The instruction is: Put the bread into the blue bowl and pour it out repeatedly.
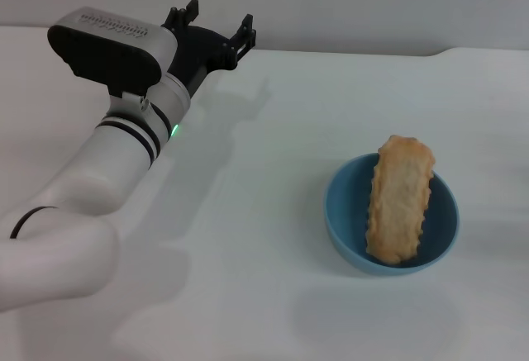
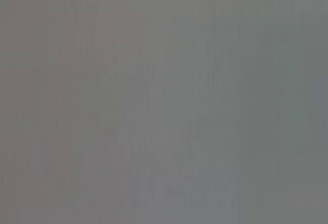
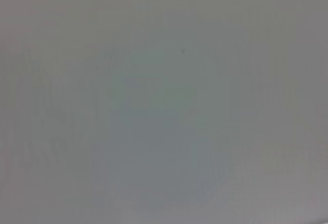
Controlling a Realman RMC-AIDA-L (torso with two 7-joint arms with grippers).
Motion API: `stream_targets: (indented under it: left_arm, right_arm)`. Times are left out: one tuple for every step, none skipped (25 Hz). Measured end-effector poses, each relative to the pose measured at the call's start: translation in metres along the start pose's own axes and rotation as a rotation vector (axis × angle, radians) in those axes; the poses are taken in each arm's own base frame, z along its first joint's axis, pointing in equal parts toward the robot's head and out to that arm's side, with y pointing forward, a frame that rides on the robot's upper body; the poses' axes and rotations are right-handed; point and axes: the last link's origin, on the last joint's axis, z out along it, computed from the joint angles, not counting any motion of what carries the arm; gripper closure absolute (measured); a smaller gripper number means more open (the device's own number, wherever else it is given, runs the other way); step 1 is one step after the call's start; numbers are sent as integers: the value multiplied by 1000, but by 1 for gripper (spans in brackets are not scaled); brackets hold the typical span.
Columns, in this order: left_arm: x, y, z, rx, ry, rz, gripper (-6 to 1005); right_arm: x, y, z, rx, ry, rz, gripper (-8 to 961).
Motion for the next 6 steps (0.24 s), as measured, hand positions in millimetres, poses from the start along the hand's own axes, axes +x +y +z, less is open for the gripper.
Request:
stream_targets:
  left_arm:
    - [-1,0,0,0,-2,0,172]
    - [-2,0,-1,1,-4,1,172]
    - [-2,0,-1,0,-6,2,172]
    - [-3,0,-2,-1,-8,4,172]
    - [-4,0,-2,-2,-9,6,172]
    - [-4,0,-2,-4,-10,7,172]
  right_arm:
    - [0,0,0,0,0,0,433]
    - [0,0,0,0,0,0,433]
    - [0,0,0,0,1,1,433]
    - [1,0,0,1,2,2,433]
    - [1,0,-1,1,4,4,433]
    - [2,1,-1,1,6,6,433]
